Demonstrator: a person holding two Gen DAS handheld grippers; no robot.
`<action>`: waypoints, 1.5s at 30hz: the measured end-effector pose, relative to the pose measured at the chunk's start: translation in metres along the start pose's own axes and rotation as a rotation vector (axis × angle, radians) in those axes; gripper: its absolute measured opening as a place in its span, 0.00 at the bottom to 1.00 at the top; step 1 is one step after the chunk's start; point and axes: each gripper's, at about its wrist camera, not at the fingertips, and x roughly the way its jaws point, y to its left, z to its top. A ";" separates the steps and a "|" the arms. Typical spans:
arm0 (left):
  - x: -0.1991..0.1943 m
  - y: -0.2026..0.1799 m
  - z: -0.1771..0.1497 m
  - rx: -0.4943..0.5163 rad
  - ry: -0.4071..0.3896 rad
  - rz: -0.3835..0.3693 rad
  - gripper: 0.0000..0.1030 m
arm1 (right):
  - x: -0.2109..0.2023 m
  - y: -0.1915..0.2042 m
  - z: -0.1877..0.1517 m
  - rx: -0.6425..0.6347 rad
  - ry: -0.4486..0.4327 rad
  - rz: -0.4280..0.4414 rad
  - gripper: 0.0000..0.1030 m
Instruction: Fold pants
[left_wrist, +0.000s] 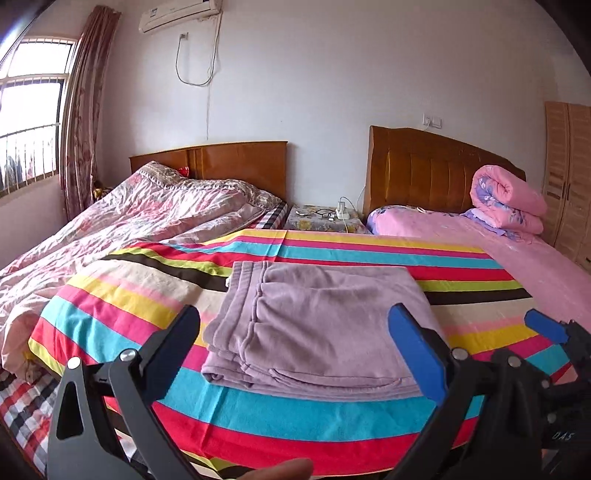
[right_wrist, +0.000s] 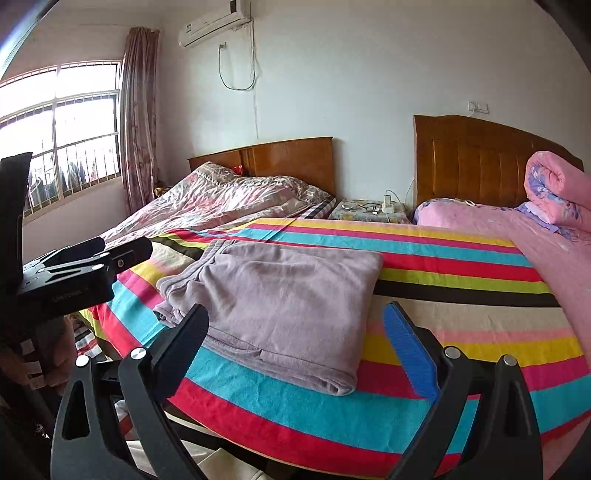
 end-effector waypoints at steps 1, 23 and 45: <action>0.001 -0.001 -0.002 -0.005 0.006 0.002 0.99 | 0.001 -0.002 -0.004 0.021 0.011 -0.003 0.89; 0.015 0.002 -0.028 0.015 0.070 0.067 0.99 | 0.011 0.007 -0.018 0.028 0.066 -0.030 0.89; 0.014 -0.004 -0.030 0.045 0.064 0.051 0.99 | 0.010 0.008 -0.017 0.031 0.071 -0.030 0.89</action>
